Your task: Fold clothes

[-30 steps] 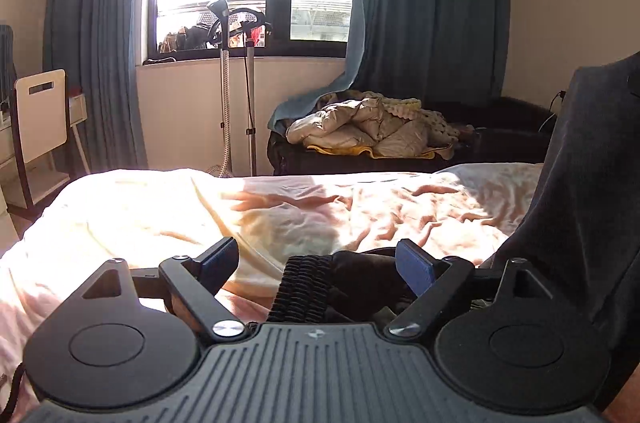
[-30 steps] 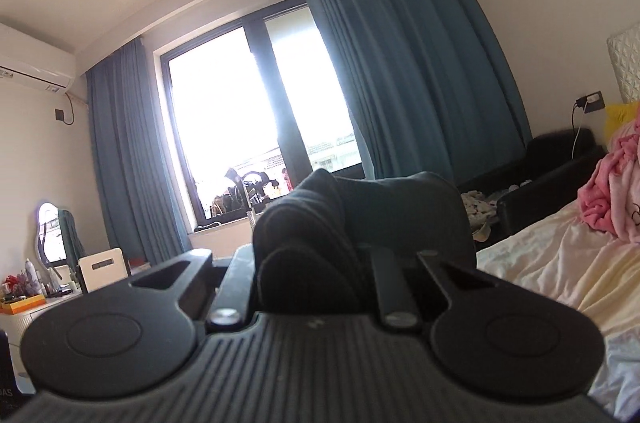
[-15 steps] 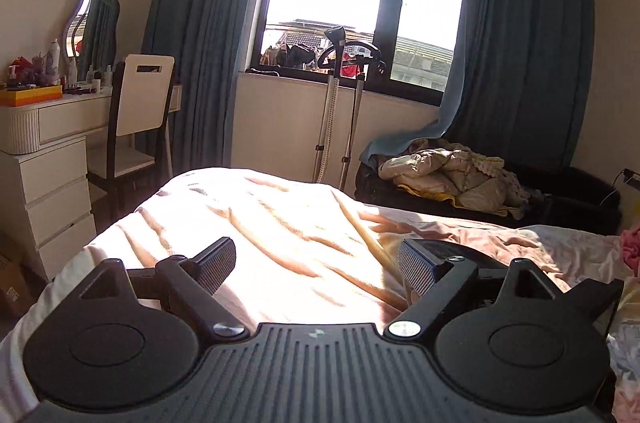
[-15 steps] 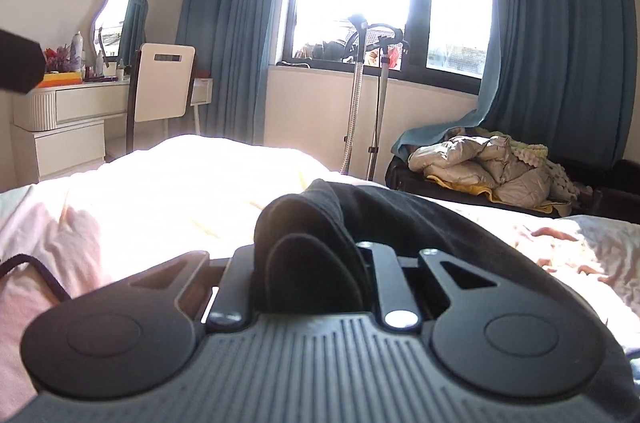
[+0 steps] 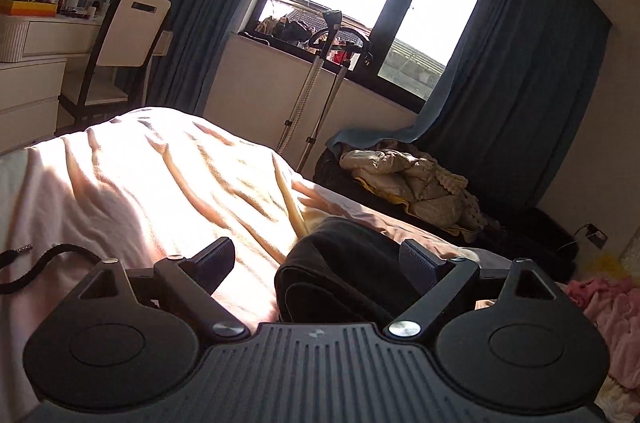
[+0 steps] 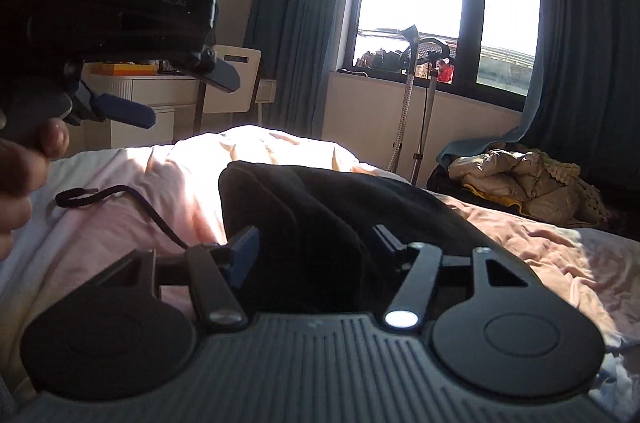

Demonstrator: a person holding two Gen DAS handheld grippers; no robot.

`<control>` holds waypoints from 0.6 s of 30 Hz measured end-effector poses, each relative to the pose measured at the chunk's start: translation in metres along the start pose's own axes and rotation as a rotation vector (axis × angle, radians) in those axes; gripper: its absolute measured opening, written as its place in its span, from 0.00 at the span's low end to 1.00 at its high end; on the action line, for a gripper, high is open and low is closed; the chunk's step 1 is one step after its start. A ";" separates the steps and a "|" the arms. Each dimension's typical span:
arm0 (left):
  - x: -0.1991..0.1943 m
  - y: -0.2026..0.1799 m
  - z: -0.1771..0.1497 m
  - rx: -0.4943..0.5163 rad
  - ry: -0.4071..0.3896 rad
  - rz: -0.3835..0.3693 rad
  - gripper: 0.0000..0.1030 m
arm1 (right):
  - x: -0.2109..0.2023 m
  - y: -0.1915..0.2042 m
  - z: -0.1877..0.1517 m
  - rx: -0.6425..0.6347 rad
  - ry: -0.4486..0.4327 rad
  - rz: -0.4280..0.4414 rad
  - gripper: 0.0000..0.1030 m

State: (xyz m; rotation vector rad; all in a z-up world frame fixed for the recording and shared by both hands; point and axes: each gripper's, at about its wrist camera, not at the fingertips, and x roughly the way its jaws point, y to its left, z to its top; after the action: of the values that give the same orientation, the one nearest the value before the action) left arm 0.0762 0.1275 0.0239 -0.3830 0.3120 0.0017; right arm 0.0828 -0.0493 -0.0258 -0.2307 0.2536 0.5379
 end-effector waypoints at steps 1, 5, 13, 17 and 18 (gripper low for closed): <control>0.001 -0.007 -0.010 0.036 -0.020 -0.059 0.88 | -0.012 -0.010 -0.006 -0.002 0.012 -0.015 0.61; 0.015 -0.021 -0.036 0.049 0.087 -0.163 0.87 | -0.049 -0.045 -0.031 0.090 0.063 -0.095 0.61; 0.012 -0.029 -0.059 0.069 0.109 -0.254 0.88 | -0.032 -0.064 -0.059 0.151 0.127 -0.191 0.61; 0.027 -0.026 -0.068 0.020 0.177 -0.319 0.88 | 0.004 -0.048 -0.064 -0.017 0.169 -0.216 0.62; 0.033 -0.024 -0.070 -0.003 0.207 -0.347 0.88 | 0.008 -0.046 -0.066 -0.031 0.172 -0.215 0.61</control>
State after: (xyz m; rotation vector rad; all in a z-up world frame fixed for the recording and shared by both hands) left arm 0.0876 0.0775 -0.0389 -0.4369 0.4460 -0.3794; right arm 0.1025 -0.1024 -0.0841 -0.3309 0.3833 0.3087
